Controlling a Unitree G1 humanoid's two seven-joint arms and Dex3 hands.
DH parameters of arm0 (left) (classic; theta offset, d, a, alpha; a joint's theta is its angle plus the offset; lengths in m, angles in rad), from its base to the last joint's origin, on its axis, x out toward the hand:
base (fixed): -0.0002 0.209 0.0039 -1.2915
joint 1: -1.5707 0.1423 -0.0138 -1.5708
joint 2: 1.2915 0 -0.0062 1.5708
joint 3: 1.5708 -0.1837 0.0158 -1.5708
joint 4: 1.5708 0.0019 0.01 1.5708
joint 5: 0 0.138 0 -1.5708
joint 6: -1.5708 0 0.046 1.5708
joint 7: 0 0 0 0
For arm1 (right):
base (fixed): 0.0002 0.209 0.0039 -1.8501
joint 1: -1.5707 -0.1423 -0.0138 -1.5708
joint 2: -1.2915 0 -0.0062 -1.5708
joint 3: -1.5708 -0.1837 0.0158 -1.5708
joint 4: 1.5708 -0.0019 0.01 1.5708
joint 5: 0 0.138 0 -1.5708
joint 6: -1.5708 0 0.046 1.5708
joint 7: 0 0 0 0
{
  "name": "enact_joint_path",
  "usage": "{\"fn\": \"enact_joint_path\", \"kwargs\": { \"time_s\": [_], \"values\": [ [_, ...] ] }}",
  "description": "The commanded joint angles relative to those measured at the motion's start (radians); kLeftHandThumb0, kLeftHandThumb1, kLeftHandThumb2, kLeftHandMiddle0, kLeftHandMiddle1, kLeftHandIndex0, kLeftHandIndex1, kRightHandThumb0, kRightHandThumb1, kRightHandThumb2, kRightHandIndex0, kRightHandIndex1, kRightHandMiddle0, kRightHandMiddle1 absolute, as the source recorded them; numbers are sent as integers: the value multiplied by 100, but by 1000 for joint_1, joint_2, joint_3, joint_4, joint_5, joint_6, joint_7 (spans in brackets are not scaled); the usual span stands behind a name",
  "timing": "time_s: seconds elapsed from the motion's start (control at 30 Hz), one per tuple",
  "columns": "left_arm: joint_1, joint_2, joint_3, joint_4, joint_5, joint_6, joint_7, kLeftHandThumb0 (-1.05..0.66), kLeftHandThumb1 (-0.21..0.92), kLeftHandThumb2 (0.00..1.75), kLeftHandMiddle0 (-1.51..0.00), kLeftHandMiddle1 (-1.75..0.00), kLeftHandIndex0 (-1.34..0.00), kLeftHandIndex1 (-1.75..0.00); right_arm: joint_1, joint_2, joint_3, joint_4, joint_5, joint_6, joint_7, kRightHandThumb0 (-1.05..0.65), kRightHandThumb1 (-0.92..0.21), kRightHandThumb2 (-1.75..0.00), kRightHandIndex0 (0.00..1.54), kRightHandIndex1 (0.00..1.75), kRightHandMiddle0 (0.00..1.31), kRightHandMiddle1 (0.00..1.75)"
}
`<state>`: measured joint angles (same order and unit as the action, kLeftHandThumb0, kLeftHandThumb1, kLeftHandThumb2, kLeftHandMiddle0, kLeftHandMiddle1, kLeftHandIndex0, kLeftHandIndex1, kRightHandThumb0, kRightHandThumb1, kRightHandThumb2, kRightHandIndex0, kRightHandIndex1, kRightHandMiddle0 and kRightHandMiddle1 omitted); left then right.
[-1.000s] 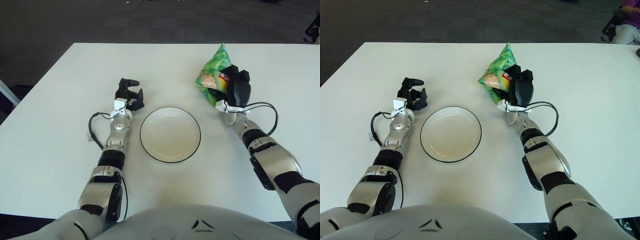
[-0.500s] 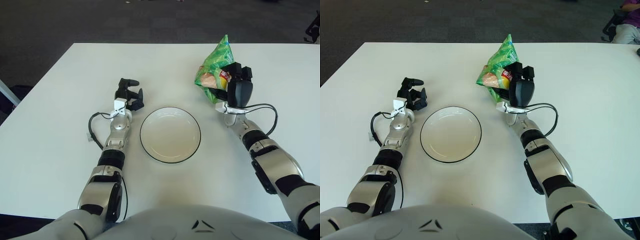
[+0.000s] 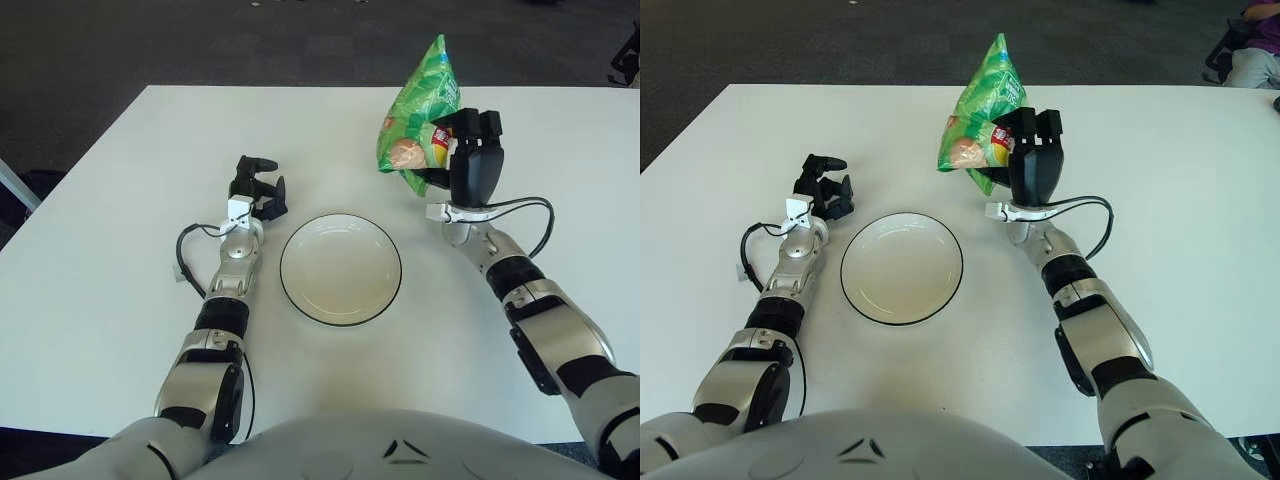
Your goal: Put the snack into the plate.
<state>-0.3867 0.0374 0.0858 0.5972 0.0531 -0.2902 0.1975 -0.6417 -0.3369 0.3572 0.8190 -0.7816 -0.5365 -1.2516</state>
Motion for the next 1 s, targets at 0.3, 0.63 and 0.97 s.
{"fn": "enact_joint_path", "kwargs": {
  "time_s": [0.3, 0.63, 0.97],
  "values": [
    [-22, 14, 6, 39, 10, -2, 16, -1, 48, 106, -54, -170, -39, -156, 82, -61, -20, -252, 53, -159, 224, 38, -63, -90, 37, 175, 57, 175],
    [-36, 19, 10, 67, 5, -15, 15, -1, 48, 106, -54, -170, -39, -156, 112, -67, -60, -302, 139, -287, 432, 38, -62, -92, 38, 175, 60, 175],
    [-39, 23, 11, 74, 3, -20, 14, -1, 48, 106, -53, -171, -40, -156, 129, -81, -87, -363, 203, -383, 634, 0, -91, -17, 81, 175, 68, 175]
  ]
}}
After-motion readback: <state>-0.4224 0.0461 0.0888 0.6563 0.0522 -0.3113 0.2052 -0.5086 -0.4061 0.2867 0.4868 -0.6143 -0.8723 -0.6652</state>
